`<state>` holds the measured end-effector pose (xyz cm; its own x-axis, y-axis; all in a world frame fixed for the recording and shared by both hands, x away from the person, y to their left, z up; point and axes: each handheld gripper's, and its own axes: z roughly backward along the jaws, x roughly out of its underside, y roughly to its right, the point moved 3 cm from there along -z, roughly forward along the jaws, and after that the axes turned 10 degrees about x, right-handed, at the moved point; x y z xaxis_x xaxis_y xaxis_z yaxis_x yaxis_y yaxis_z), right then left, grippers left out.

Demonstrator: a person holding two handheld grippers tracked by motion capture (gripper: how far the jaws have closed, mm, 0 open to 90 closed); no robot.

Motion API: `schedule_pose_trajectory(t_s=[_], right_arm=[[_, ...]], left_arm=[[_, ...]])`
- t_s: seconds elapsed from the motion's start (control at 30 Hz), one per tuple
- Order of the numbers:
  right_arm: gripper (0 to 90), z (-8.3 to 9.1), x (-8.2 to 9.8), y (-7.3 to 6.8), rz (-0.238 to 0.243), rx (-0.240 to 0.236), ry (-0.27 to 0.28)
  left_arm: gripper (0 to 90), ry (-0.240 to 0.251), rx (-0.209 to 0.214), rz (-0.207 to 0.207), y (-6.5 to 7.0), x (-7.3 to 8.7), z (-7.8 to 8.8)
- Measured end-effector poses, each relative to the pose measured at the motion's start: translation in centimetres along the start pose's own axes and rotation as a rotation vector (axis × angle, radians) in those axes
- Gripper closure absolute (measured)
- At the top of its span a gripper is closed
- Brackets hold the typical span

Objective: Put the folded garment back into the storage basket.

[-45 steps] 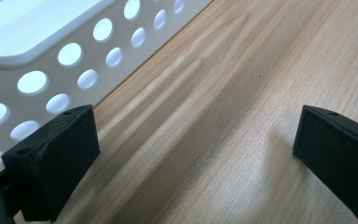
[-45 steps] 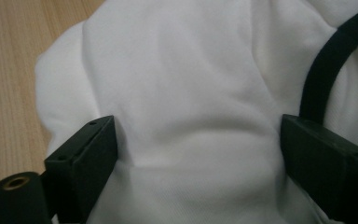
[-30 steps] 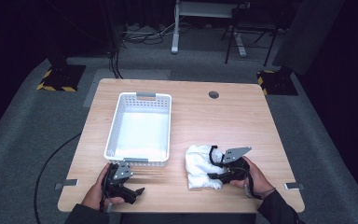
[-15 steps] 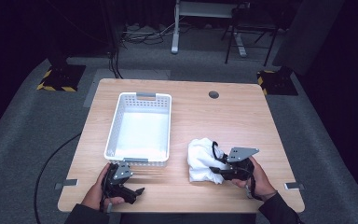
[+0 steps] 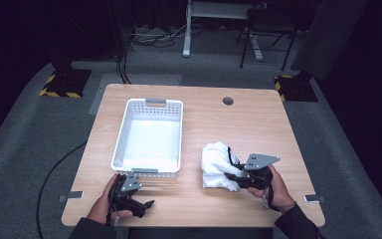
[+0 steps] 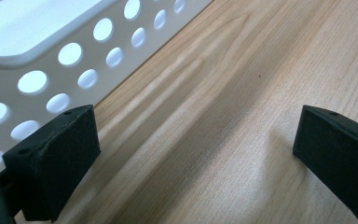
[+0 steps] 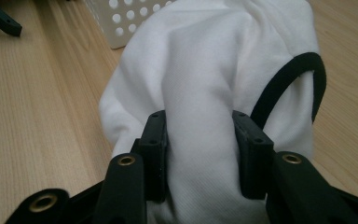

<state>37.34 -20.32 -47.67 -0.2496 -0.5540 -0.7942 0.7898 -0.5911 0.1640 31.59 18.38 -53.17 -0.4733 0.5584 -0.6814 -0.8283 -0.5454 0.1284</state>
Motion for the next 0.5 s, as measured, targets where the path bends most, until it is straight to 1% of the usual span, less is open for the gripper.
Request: schedule_pose_trajectory(t_s=[0.1,0.37,0.5], right_arm=[[61.8,0.09,-0.23,0.11,0.003,0.01,0.003],[61.8,0.29,-0.52,0.36,-0.004,0.02,0.015],[61.7,0.5,-0.61,0.53,-0.007,0.02,0.029]], left_arm=[[0.4,0.001,0.0,0.0,0.0,0.0,-0.01],[0.4,0.0,0.0,0.001,0.0,0.0,0.0],[0.3,0.0,0.0,0.001,0.0,0.0,0.0]])
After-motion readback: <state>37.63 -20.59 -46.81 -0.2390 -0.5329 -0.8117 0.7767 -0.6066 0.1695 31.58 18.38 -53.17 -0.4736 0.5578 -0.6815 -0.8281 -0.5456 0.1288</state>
